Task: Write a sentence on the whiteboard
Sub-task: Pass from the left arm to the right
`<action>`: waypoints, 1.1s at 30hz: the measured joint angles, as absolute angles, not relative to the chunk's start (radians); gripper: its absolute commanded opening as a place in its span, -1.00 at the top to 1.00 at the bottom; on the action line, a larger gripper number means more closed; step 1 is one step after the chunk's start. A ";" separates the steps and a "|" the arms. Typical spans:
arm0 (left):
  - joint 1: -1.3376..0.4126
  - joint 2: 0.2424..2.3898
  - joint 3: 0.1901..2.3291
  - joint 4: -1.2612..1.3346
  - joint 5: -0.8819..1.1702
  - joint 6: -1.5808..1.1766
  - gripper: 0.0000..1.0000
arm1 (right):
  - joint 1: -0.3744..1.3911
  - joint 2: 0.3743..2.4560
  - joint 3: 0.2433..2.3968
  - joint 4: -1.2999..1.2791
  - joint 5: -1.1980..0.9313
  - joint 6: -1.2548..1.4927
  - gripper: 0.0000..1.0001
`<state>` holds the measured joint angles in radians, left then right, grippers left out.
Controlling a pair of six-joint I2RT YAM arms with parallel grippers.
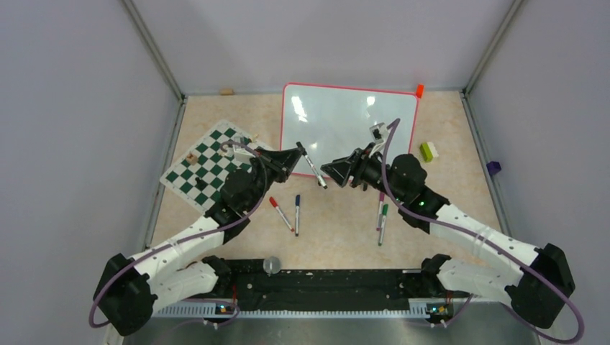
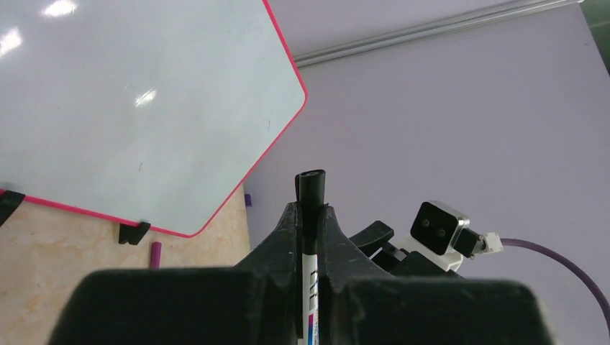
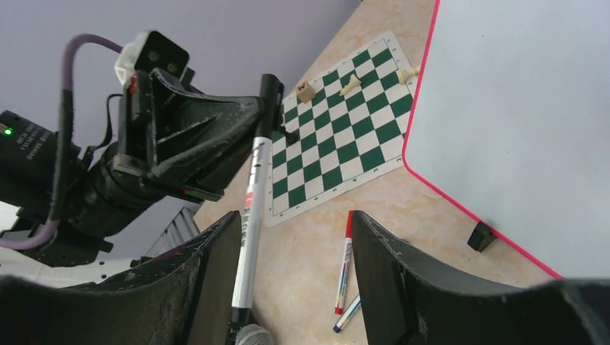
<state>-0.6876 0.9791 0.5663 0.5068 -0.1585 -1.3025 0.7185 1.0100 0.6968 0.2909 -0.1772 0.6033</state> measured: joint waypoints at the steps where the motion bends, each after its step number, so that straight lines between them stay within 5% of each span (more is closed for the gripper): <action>1: -0.688 0.982 0.553 0.522 -0.159 -1.318 1.00 | 0.735 1.016 0.697 0.302 -0.167 0.603 -0.13; 12: -0.687 1.016 0.474 0.731 -0.178 -1.477 1.00 | 0.902 1.085 0.697 0.453 0.044 0.583 -0.10; 18: -0.685 1.048 0.466 0.815 -0.178 -1.499 1.00 | 0.931 1.108 0.697 0.500 0.144 0.581 0.39; 26: -0.682 1.070 0.447 0.885 -0.178 -1.525 1.00 | 0.962 1.118 0.696 0.565 0.228 0.589 0.46; 30: -0.682 1.092 0.444 0.911 -0.176 -1.539 1.00 | 0.964 1.134 0.696 0.585 0.237 0.594 0.10; 33: -0.682 1.098 0.439 0.933 -0.172 -1.552 1.00 | 0.964 1.143 0.696 0.583 0.244 0.595 0.24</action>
